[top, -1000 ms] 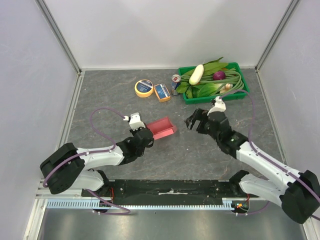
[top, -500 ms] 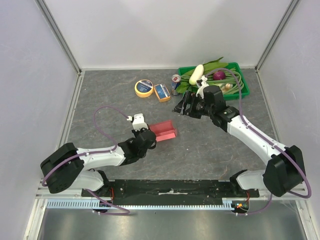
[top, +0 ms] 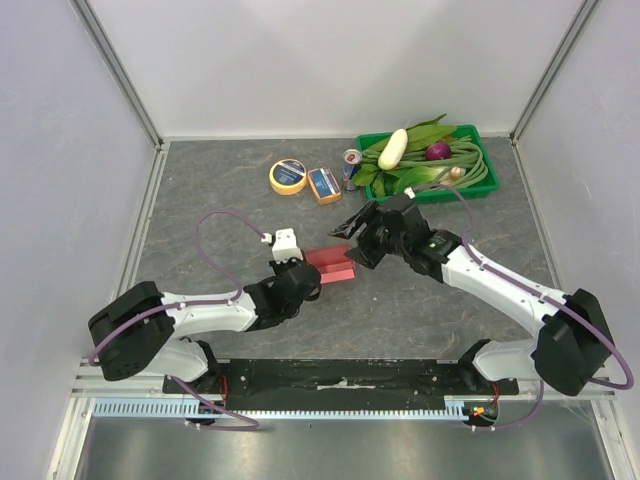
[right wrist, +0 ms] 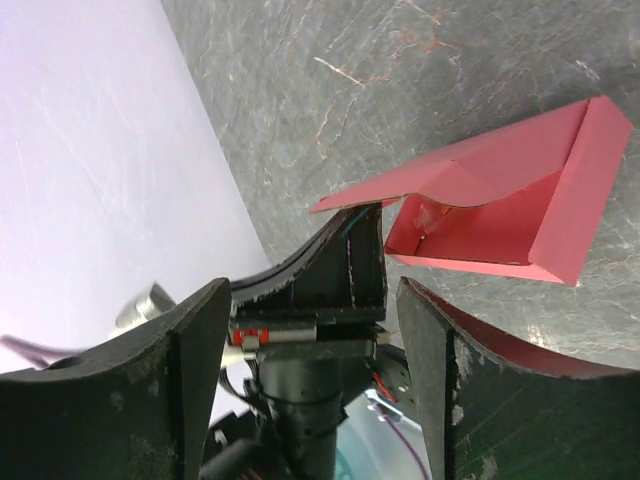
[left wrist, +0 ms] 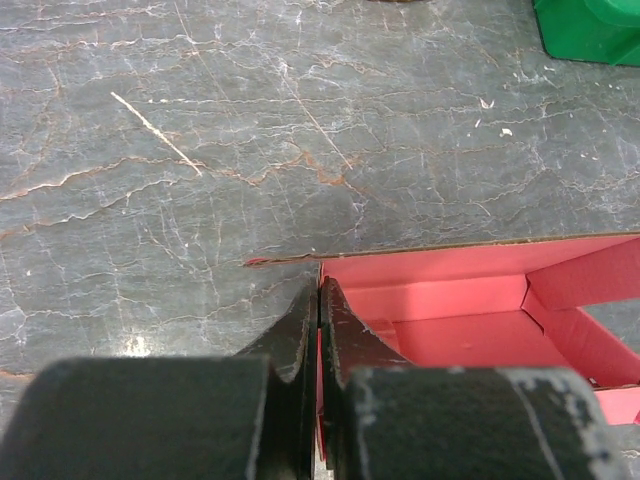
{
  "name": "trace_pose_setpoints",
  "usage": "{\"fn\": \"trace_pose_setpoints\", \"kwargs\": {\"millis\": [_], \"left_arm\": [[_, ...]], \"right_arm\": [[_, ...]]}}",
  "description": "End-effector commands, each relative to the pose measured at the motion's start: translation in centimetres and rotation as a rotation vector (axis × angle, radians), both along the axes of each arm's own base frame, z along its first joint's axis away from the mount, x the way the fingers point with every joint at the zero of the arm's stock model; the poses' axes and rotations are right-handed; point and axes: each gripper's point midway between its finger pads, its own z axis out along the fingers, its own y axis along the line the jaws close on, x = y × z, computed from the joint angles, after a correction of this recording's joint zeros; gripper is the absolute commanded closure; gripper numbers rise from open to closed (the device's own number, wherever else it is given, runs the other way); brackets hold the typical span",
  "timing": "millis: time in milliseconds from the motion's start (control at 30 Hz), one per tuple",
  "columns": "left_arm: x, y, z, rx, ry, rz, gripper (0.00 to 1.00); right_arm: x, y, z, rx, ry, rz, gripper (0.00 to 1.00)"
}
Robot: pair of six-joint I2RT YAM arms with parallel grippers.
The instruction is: Fold the paper box
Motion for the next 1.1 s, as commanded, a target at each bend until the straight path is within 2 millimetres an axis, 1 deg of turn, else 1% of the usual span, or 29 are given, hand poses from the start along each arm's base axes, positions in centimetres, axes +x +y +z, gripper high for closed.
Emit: {"fn": "trace_pose_setpoints", "kwargs": {"millis": [0,167,233,300,333,500,533,600,667,700,733,767,800,867,900,933,967,1000,1033,1067], "left_arm": [[0.2,0.2,0.6,0.034,-0.031,0.044,0.98],[-0.1,0.0,0.5,0.036,-0.034,0.046,0.98],[-0.2,-0.2,0.4,0.037,-0.034,0.043,0.98],[-0.3,-0.2,0.6,0.036,-0.039,0.045,0.98],[-0.4,-0.3,0.6,0.038,-0.040,0.042,0.98],[-0.6,-0.4,0.5,0.046,-0.044,0.043,0.98],[-0.6,-0.4,0.4,0.048,-0.044,0.042,0.98],[-0.7,-0.4,0.4,0.052,-0.044,0.042,0.98],[-0.8,-0.4,0.3,0.052,-0.045,0.045,0.98],[-0.9,-0.4,0.3,0.051,-0.045,0.044,0.98],[-0.9,-0.4,0.3,0.050,-0.046,0.044,0.98],[-0.9,-0.5,0.2,0.051,-0.043,0.040,0.98],[-1.0,-0.6,0.2,0.050,-0.041,0.036,0.98],[-1.2,-1.0,0.2,0.046,-0.026,0.004,0.98],[-1.4,-1.1,0.1,0.050,-0.017,-0.017,0.96],[-1.5,-1.4,0.5,0.035,-0.019,-0.038,0.91],[-1.9,-2.1,0.4,-0.001,-0.017,-0.094,0.83],[-2.2,-2.4,0.6,0.014,-0.029,-0.145,0.67],[-2.5,-2.6,1.8,-0.029,-0.054,-0.177,0.61],[-3.2,-2.5,1.4,-0.047,-0.050,-0.212,0.55]], "right_arm": [[1.8,-0.1,-0.4,0.051,0.104,-0.192,0.27],[1.9,0.4,-1.7,0.044,0.153,-0.221,0.31],[2.1,0.3,-2.8,0.031,0.176,-0.242,0.34],[2.3,0.6,-3.3,0.039,0.193,-0.247,0.35],[2.3,0.8,-3.5,0.043,0.200,-0.244,0.39],[2.7,1.6,-4.6,0.048,0.233,-0.260,0.46],[2.4,2.0,-4.6,0.064,0.254,-0.248,0.51],[2.4,2.2,-4.4,0.072,0.244,-0.250,0.59],[2.4,2.2,-4.2,0.080,0.245,-0.258,0.62],[2.2,2.1,-4.6,0.075,0.253,-0.262,0.68],[2.1,2.2,-4.9,0.076,0.258,-0.263,0.70],[2.2,2.4,-4.8,0.095,0.261,-0.267,0.74],[1.8,2.3,-5.4,0.097,0.276,-0.266,0.81],[1.6,2.7,-5.4,0.129,0.282,-0.264,0.87],[1.3,2.5,-6.1,0.129,0.295,-0.267,0.94],[1.1,2.5,-6.4,0.134,0.297,-0.267,0.97],[1.2,2.5,-6.3,0.144,0.290,-0.266,1.00],[0.9,2.2,-6.8,0.137,0.295,-0.269,1.00],[0.7,2.2,-6.9,0.136,0.295,-0.267,1.00],[0.6,2.0,-7.1,0.139,0.295,-0.268,1.00]]}}
